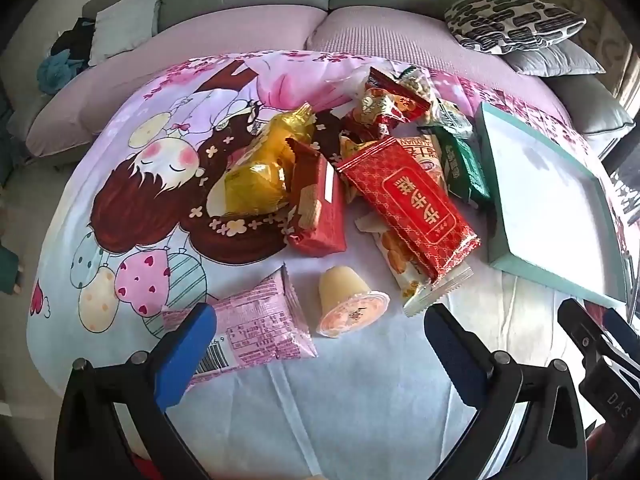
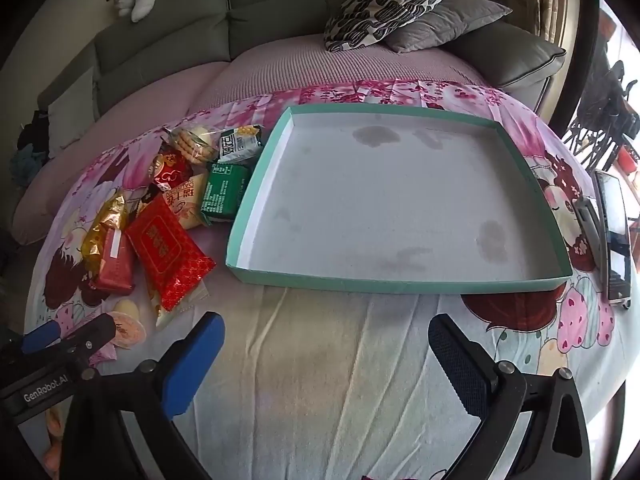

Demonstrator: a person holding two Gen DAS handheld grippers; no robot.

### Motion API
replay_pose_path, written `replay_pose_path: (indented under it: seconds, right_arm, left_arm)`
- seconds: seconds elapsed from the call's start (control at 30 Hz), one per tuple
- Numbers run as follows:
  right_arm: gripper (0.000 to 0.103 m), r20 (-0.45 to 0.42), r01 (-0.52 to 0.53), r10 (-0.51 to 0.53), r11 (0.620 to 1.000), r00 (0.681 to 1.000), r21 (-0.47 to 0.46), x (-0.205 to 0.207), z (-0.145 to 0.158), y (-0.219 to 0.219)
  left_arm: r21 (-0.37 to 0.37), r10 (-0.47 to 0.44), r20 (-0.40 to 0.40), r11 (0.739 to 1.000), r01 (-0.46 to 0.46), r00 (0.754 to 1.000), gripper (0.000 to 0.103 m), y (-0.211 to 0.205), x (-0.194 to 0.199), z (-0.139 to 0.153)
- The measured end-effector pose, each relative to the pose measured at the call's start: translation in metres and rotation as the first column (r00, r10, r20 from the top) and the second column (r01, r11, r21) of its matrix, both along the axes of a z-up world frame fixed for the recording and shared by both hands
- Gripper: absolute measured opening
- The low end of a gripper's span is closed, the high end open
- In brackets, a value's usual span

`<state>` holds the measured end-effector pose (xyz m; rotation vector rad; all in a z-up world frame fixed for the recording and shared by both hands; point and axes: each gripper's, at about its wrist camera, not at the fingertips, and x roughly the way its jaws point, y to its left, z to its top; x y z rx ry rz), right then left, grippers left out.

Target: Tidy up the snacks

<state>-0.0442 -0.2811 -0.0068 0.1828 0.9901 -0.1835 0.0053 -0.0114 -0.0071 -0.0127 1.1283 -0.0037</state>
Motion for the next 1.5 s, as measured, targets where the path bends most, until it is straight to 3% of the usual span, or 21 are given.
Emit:
replay_pose_path:
  seconds: [1.5]
  right_arm:
    - [0.103, -0.007, 0.063, -0.066, 0.982, 0.998, -0.179, -0.0017, 0.0050, -0.0032]
  left_arm:
    - [0.005, -0.004, -0.001, 1.000, 0.004, 1.000, 0.103, 0.0020, -0.0028, -0.0022]
